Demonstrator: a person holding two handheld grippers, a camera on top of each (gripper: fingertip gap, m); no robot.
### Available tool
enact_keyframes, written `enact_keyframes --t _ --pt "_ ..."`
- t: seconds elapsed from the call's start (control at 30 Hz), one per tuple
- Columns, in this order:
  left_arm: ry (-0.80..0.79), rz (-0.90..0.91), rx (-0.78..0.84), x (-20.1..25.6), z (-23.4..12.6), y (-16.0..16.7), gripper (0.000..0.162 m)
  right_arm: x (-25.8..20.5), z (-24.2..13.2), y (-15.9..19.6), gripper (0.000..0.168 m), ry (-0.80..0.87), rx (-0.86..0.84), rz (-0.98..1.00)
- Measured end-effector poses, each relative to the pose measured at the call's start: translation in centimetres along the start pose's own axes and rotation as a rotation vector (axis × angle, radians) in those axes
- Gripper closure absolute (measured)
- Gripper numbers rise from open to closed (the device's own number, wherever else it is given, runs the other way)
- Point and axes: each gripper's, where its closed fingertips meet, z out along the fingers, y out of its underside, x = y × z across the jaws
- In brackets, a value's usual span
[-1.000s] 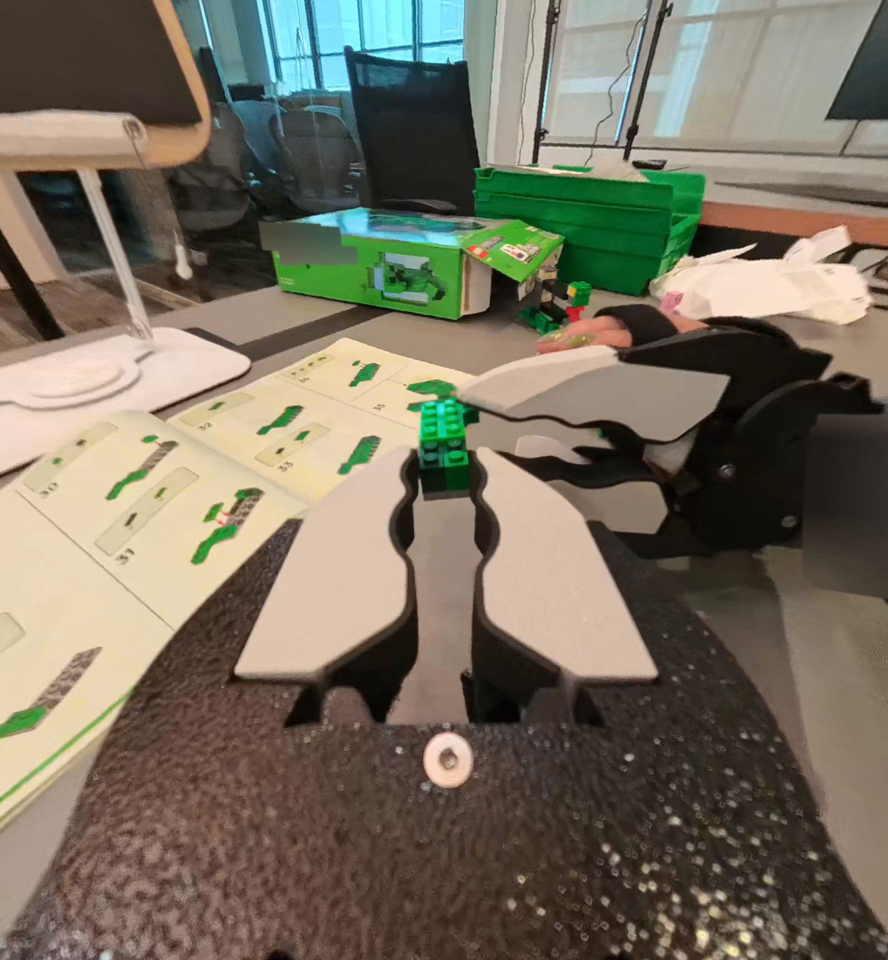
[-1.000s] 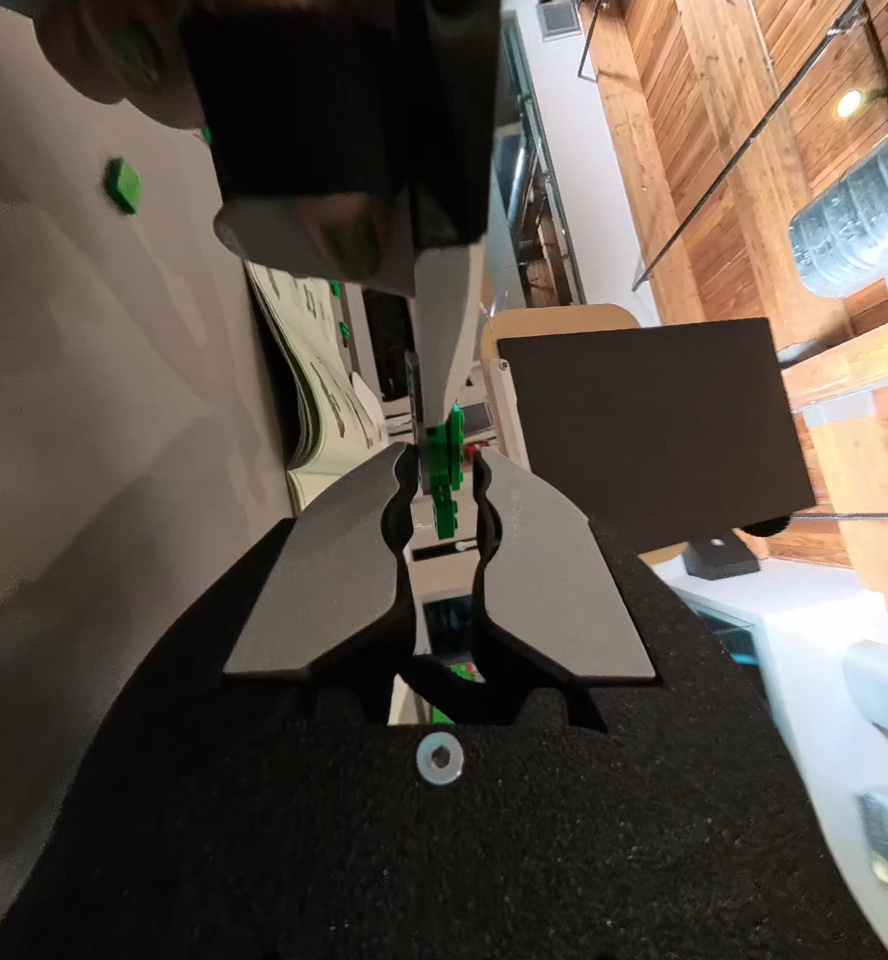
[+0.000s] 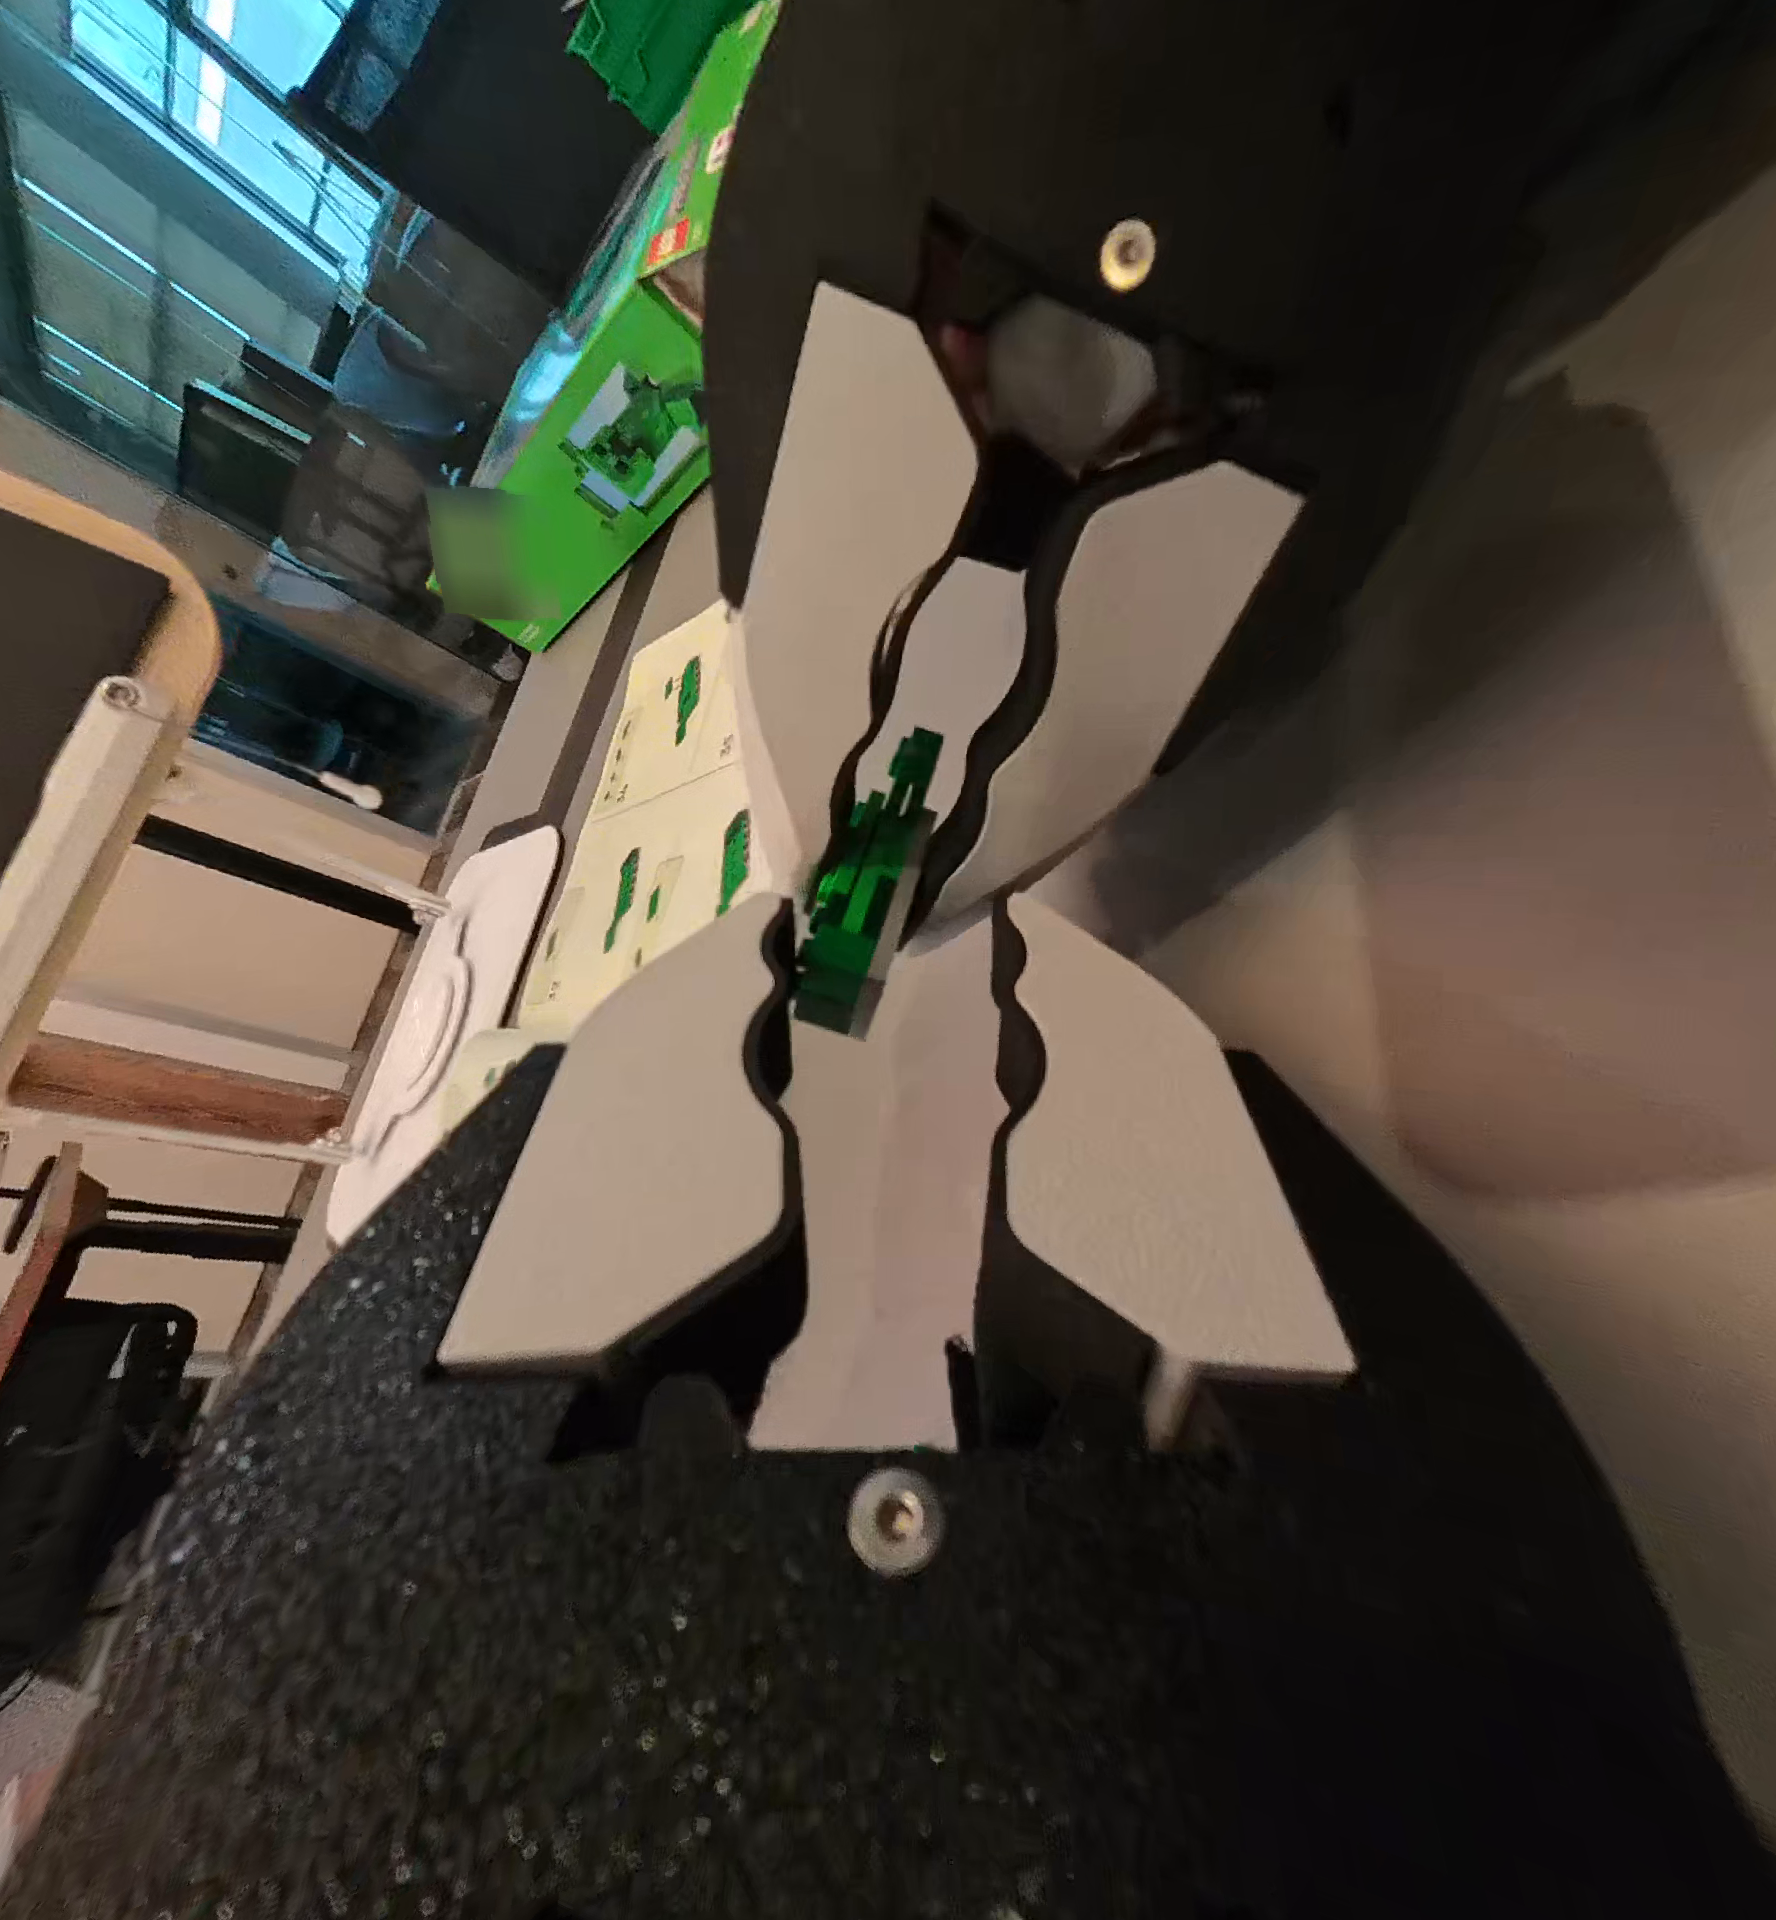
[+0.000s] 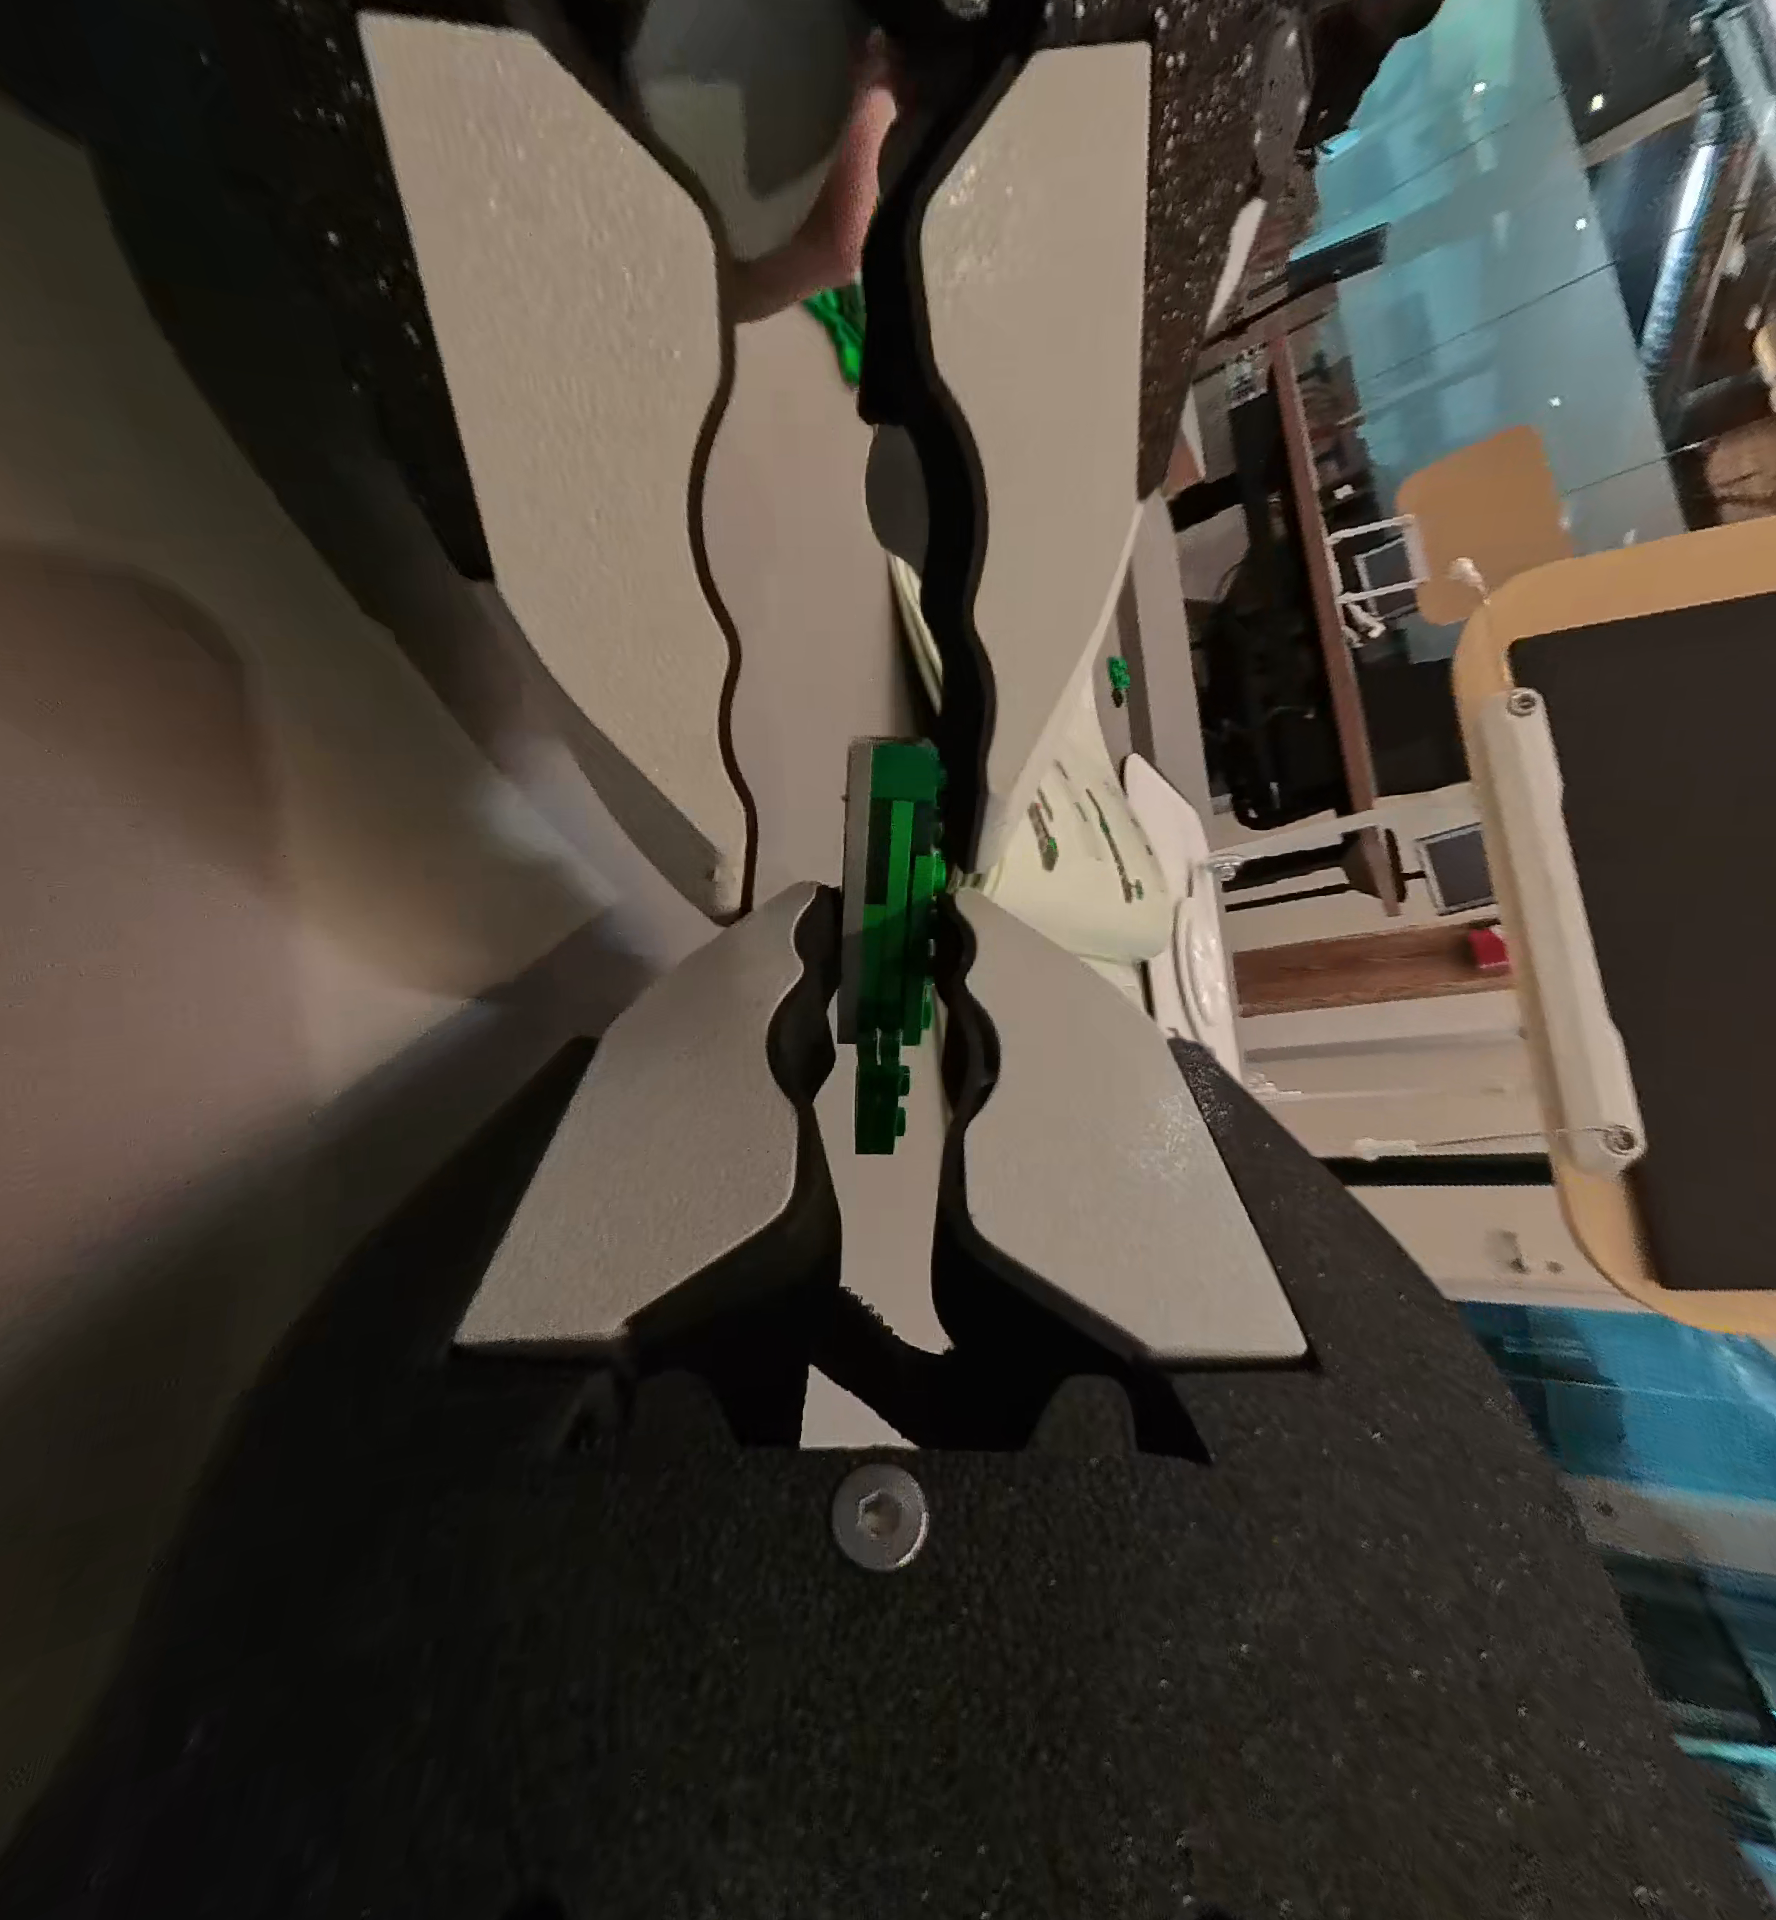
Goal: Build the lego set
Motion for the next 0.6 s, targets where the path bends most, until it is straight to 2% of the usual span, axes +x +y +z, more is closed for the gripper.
enact_keyframes --t 0.17,0.43,0.6 --pt "0.014 -0.016 0.000 0.4 0.4 0.0 0.128 -0.5 -0.1 0.3 0.151 -0.056 0.003 0.023" --pt "0.032 0.030 -0.037 0.6 0.1 0.5 0.143 -1.3 -0.1 0.4 0.151 -0.098 0.013 0.053" --pt "0.055 -0.056 0.013 0.2 -0.3 0.2 0.147 -0.7 -0.3 -0.2 0.149 -0.071 0.067 0.104"
